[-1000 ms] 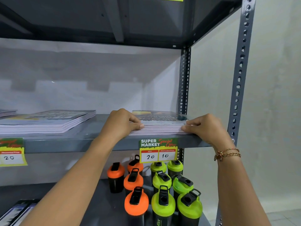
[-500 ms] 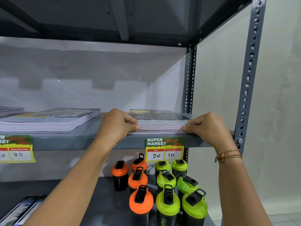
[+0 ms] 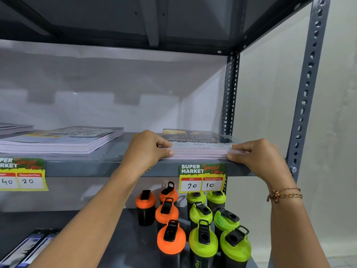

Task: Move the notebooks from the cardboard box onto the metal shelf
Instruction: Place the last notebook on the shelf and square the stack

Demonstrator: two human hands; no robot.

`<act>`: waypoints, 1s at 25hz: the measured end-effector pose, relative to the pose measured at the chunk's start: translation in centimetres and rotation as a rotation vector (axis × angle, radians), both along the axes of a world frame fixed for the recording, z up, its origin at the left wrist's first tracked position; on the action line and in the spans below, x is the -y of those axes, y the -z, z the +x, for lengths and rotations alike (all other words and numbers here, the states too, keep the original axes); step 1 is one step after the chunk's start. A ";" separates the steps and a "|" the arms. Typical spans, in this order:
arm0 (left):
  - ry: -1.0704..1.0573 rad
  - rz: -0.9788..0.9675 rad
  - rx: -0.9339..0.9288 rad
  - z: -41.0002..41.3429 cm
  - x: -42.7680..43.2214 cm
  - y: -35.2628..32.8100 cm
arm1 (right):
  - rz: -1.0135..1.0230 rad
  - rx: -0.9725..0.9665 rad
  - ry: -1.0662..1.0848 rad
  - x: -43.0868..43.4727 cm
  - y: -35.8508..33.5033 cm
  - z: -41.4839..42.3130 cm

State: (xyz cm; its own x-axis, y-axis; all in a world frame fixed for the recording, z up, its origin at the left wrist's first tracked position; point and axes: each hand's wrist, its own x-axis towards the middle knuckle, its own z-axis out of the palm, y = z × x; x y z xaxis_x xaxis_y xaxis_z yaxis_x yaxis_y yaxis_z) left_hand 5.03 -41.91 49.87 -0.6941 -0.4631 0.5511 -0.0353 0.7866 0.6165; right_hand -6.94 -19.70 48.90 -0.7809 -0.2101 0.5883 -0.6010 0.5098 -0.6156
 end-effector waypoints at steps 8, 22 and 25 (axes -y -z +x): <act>-0.027 0.056 -0.016 0.0 -0.5 -0.3 | -0.067 0.015 0.001 0.0 0.2 -0.3; 0.011 0.024 -0.031 0.7 0.7 0.4 | -0.089 -0.011 -0.005 0.7 0.7 -0.3; 0.025 0.028 -0.036 0.6 0.9 0.4 | -0.100 -0.008 -0.005 0.8 0.8 -0.4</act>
State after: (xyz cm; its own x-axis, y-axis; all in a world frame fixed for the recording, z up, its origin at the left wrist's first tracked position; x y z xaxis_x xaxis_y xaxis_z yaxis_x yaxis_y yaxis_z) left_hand 5.67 -42.85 49.45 -0.6856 -0.4618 0.5628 0.0062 0.7694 0.6388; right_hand -7.33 -20.47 48.07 -0.7753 -0.1538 0.6125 -0.6082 0.4430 -0.6586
